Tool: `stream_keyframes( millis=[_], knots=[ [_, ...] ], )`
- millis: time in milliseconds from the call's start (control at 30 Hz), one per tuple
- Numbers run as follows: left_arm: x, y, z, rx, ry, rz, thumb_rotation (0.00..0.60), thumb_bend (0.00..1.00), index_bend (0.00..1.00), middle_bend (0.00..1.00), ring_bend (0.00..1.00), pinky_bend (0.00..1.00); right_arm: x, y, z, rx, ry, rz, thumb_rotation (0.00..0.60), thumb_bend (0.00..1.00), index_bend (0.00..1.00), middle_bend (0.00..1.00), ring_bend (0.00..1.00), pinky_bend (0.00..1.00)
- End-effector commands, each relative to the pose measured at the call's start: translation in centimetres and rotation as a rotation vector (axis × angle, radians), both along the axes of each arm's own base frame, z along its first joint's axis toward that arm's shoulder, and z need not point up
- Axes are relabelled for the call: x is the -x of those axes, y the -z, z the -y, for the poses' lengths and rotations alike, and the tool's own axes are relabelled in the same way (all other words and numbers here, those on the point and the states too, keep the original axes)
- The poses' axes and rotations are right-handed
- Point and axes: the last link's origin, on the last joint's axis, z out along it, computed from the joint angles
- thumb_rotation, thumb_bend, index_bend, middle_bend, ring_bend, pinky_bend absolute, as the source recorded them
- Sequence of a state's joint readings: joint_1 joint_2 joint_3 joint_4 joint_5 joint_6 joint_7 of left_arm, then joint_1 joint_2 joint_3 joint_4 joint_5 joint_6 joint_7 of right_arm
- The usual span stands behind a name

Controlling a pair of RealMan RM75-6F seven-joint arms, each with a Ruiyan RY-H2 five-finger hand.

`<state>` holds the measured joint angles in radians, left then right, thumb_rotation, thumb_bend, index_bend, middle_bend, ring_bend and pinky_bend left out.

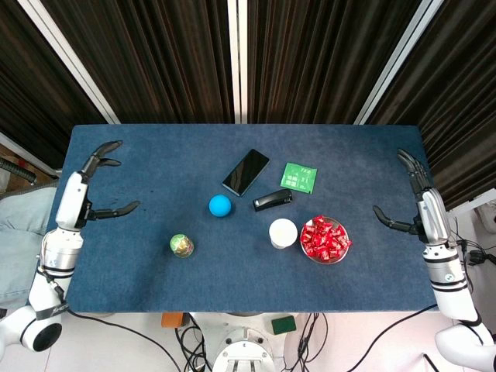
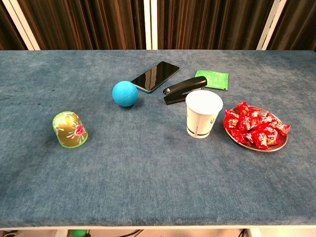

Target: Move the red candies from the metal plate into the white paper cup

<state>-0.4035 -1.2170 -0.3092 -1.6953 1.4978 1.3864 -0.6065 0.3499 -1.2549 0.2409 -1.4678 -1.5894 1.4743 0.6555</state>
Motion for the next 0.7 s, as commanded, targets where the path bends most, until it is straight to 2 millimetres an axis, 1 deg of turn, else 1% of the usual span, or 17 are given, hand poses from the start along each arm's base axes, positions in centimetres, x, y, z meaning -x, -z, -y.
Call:
stream_keyframes(
  millis=[33, 267, 433, 533, 633, 700],
  knots=[
    [-0.2, 0.2, -0.4, 0.0, 0.002, 0.0, 0.6, 0.1, 0.14, 0.16, 0.14, 0.31, 0.1, 0.3, 0.1, -0.01, 0.008, -0.007, 0.6, 0.27, 0.0, 0.0, 0.0, 0.0],
    [-0.1, 0.3, 0.1, 0.001, 0.008, -0.031, 0.6, 0.1, 0.14, 0.16, 0.14, 0.31, 0.4, 0.3, -0.5, -0.002, 0.007, -0.027, 0.6, 0.26, 0.0, 0.0, 0.0, 0.0],
    [0.1, -0.1, 1.0, -0.02, 0.017, -0.171, 0.6, 0.1, 0.14, 0.15, 0.13, 0.3, 0.7, -0.1, -1.4, 0.02, 0.0, -0.074, 0.6, 0.26, 0.0, 0.0, 0.0, 0.0],
    [0.3, -0.7, 1.7, -0.027, 0.009, -0.278, 0.6, 0.1, 0.14, 0.14, 0.12, 0.29, 0.8, -0.4, -2.1, 0.06, -0.007, -0.159, 0.6, 0.26, 0.0, 0.0, 0.0, 0.0],
    [0.6, -1.1, 2.5, -0.036, -0.013, -0.406, 0.6, 0.1, 0.14, 0.14, 0.12, 0.28, 1.1, -0.7, -2.9, 0.101, -0.005, -0.302, 0.6, 0.27, 0.0, 0.0, 0.0, 0.0],
    [1.0, -1.2, 3.1, -0.043, -0.041, -0.495, 0.6, 0.1, 0.14, 0.14, 0.11, 0.27, 1.6, -0.8, -3.6, 0.099, 0.019, -0.443, 0.6, 0.27, 0.0, 0.0, 0.0, 0.0]
  ],
)
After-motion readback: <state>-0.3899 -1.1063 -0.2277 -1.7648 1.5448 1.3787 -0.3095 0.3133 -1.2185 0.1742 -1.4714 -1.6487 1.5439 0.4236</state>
